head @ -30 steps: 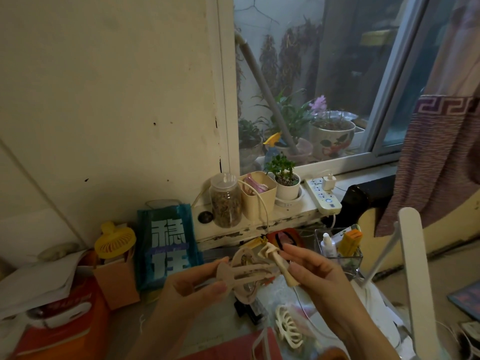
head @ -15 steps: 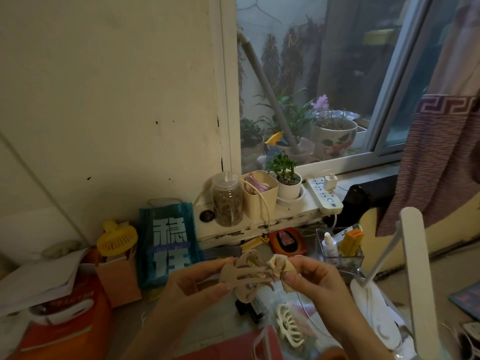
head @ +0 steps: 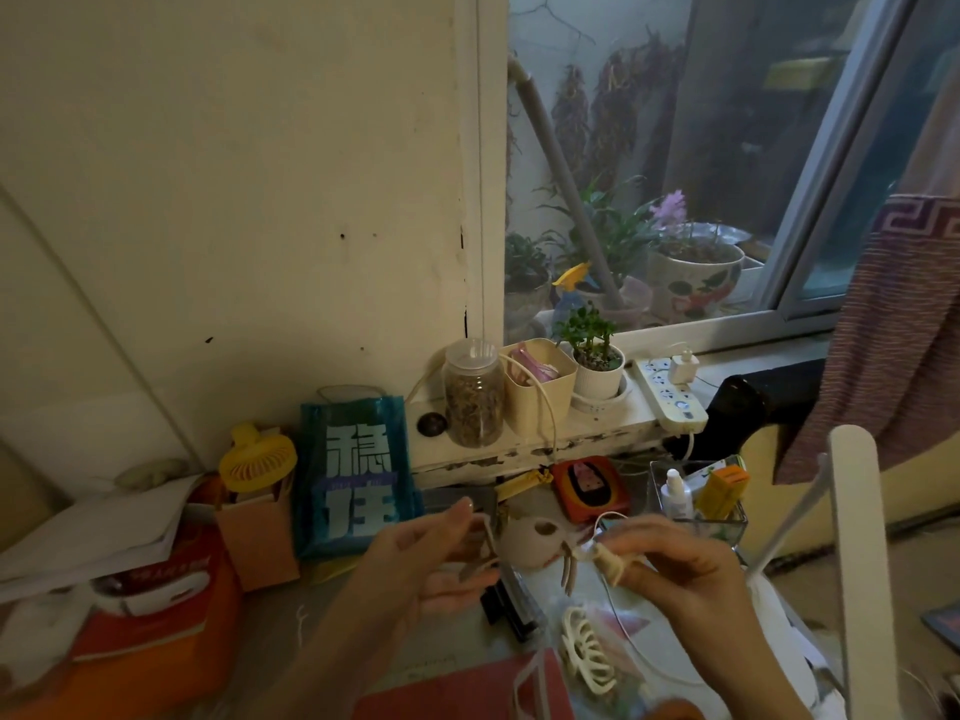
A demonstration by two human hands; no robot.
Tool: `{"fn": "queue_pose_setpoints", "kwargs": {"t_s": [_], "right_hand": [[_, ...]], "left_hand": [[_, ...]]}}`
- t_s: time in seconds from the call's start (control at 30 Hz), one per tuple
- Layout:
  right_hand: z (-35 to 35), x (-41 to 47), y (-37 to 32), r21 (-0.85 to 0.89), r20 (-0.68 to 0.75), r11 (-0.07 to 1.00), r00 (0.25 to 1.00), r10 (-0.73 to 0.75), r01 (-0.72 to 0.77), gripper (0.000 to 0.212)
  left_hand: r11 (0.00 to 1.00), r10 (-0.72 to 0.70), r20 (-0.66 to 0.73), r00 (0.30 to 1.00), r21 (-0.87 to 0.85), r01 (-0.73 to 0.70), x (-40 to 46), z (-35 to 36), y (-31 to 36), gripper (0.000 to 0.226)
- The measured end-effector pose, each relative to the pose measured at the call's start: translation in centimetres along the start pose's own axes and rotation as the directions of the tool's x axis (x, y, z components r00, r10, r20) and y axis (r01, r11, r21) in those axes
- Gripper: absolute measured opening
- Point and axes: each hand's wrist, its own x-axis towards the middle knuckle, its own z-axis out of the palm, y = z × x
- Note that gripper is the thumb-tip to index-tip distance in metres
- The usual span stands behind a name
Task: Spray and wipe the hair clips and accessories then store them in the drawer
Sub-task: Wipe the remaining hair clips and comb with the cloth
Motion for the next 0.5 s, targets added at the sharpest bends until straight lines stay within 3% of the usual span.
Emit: {"fn": "queue_pose_setpoints", "kwargs": {"t_s": [0.17,0.37,0.43,0.5], "right_hand": [[0.01,-0.18,0.25,-0.091,0.023,0.996,1.0,-0.005,0.008,0.033],[0.23,-0.37,0.71,-0.072,0.056,0.995,0.996,0.073,-0.069,0.042],[0.43,-0.37,0.69,-0.044,0.022,0.994,0.995,0.098,-0.097,0.047],[0.54,-0.27,0.34,-0.008,-0.073,0.994,0.992,0.105,-0.106,0.033]], "left_hand": [[0.993,0.084,-0.029,0.996,0.081,-0.082,-0.15,-0.22,-0.21,0.035],[0.969,0.182,-0.045,0.982,0.176,-0.172,-0.49,-0.54,-0.56,0.026],[0.959,0.214,-0.039,0.976,0.196,-0.202,-0.67,-0.54,-0.7,0.029],[0.949,0.249,-0.04,0.968,0.212,-0.235,-0.8,-0.55,-0.94,0.031]]}}
